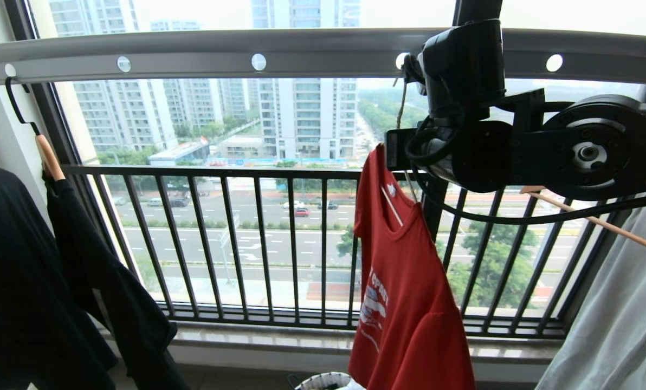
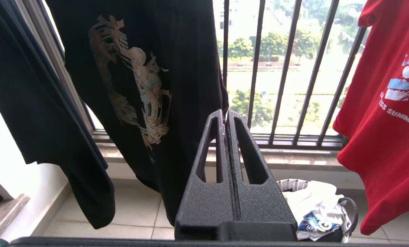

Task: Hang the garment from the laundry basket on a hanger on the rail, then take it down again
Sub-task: Take the clothes off the clothes rack

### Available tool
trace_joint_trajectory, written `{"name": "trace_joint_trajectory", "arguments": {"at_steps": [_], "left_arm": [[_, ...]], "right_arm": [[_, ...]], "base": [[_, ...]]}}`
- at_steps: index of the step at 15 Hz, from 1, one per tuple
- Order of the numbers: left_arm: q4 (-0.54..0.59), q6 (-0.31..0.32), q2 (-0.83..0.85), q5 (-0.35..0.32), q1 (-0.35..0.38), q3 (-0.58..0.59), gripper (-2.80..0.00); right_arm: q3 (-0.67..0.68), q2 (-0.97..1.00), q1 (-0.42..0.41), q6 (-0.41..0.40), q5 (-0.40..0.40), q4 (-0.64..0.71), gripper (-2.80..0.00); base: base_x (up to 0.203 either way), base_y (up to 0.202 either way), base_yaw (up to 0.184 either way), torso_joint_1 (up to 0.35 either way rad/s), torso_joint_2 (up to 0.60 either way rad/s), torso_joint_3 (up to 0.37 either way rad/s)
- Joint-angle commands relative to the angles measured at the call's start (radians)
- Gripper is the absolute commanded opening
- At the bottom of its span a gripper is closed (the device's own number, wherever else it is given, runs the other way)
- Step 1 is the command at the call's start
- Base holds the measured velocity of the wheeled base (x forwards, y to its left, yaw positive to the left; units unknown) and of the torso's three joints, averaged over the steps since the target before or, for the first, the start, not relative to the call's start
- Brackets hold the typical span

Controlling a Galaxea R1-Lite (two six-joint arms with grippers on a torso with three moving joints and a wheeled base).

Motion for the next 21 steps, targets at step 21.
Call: {"name": "trace_joint_trajectory", "arguments": {"at_steps": [21], "left_arm": [[0.0, 0.0, 0.001, 0.0, 0.0, 0.0, -2.8]], "right_arm": [[-0.06, -0.029, 0.014, -0.01, -0.002, -0.006, -2.8]], "base": [[0.0, 0.0, 0.0, 0.0, 0.0, 0.0]]}}
